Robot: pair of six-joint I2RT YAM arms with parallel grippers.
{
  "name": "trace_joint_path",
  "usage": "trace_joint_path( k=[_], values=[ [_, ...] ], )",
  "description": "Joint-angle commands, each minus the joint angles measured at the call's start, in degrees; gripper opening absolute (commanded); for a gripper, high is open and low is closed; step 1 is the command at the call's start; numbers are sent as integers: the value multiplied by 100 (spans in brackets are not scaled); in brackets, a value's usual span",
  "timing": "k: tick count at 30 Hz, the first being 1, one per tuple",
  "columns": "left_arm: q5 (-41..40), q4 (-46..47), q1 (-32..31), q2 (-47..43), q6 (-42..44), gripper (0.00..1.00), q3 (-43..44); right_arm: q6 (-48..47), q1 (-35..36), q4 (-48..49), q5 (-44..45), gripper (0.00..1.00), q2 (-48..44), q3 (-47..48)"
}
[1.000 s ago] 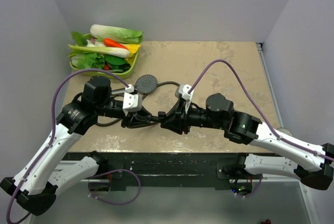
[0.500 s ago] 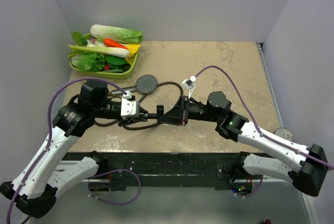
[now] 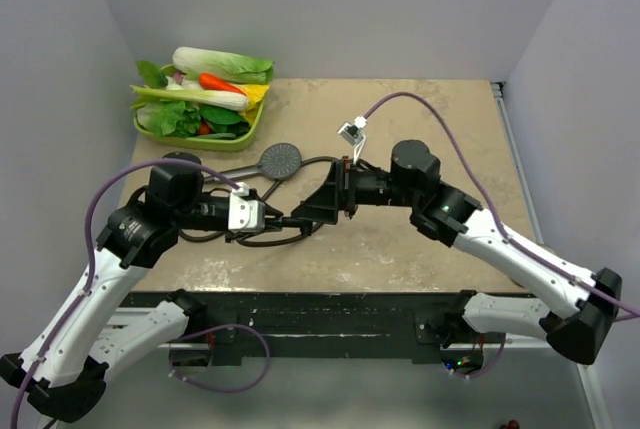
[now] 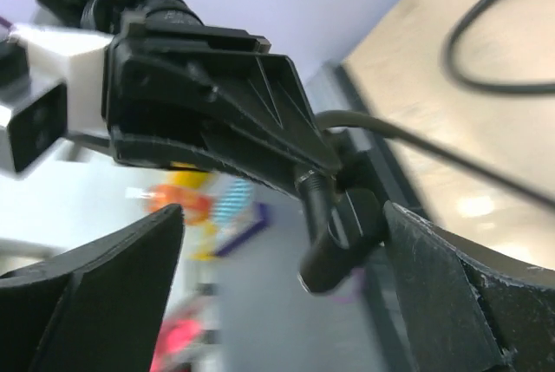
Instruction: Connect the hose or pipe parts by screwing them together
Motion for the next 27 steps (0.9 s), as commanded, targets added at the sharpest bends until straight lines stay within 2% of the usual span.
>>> trace_joint_path(
  k=[1,5,6,9,12,16,18,20,21,25,27],
  values=[
    [487,616,-9,35,-418,0,15,-3038,33,-2426,1214,99,-810,542],
    [680,774,0,193,-822,0,146,-4749,428,-2812,2285,99,-1373,490],
    [803,853,0,289,-1067,0,190,-5059,577,-2926,2949,98,-1427,516],
    [1249,1037,0,534,-1655,0,375,-6281,1630,-3130,3876,98,-1646,394],
    [1847,1099,9,833,-2165,0,559,-7319,3104,-2971,4939,98,-1788,218],
    [2324,924,35,1116,-2265,0,718,-8321,4496,-3138,7176,98,-1481,428],
    [2446,697,35,1221,-2046,0,814,-8884,4996,-2895,7831,99,-1393,446],
    [2517,547,35,1274,-1922,0,876,-9575,5183,-2438,8506,99,-1471,237],
    [2613,389,35,1300,-1791,0,911,-9832,5236,-1905,8606,99,-1550,139],
    [2816,239,35,1230,-1676,0,876,-10895,5254,-978,8748,99,-1691,-230],
    [2878,186,26,1204,-1658,0,859,-11074,5254,-548,8670,98,-1674,-328]
  ],
)
